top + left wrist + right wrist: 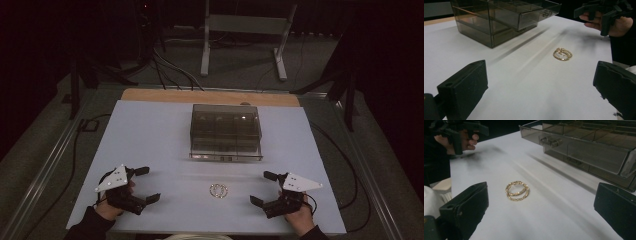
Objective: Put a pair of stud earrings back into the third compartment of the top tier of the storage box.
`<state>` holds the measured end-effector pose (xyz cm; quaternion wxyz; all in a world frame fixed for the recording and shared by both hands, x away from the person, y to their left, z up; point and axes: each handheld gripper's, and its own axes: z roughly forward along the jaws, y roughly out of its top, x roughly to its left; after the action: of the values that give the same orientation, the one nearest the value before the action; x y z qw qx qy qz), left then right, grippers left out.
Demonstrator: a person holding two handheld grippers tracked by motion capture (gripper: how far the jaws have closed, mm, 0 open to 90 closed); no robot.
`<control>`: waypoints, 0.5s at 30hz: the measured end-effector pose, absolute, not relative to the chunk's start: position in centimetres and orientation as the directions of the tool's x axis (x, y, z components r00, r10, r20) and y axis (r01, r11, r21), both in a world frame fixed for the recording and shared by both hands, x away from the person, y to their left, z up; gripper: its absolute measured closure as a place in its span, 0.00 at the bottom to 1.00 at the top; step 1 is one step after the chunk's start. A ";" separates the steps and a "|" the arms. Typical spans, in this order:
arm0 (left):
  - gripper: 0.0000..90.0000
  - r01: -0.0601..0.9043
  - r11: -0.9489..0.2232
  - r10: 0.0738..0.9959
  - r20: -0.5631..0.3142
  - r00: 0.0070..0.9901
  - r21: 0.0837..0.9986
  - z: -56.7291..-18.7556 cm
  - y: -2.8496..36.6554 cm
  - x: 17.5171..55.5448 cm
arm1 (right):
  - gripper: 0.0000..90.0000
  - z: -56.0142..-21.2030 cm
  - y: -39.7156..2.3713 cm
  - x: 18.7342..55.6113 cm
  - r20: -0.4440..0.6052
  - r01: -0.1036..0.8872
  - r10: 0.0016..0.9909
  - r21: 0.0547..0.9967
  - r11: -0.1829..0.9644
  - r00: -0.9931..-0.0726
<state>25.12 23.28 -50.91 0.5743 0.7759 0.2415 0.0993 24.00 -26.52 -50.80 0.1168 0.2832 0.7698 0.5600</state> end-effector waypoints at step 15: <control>0.01 0.253 -0.233 0.490 -0.111 0.864 0.939 -50.8 23.3 25.0 | 0.00 -50.8 -26.0 24.0 0.122 0.314 0.572 0.916 0.249 -0.811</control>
<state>24.99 23.28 -50.85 0.5713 0.7784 0.2388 0.1038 23.98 -25.97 -50.79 0.1187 0.2832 0.7814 0.5432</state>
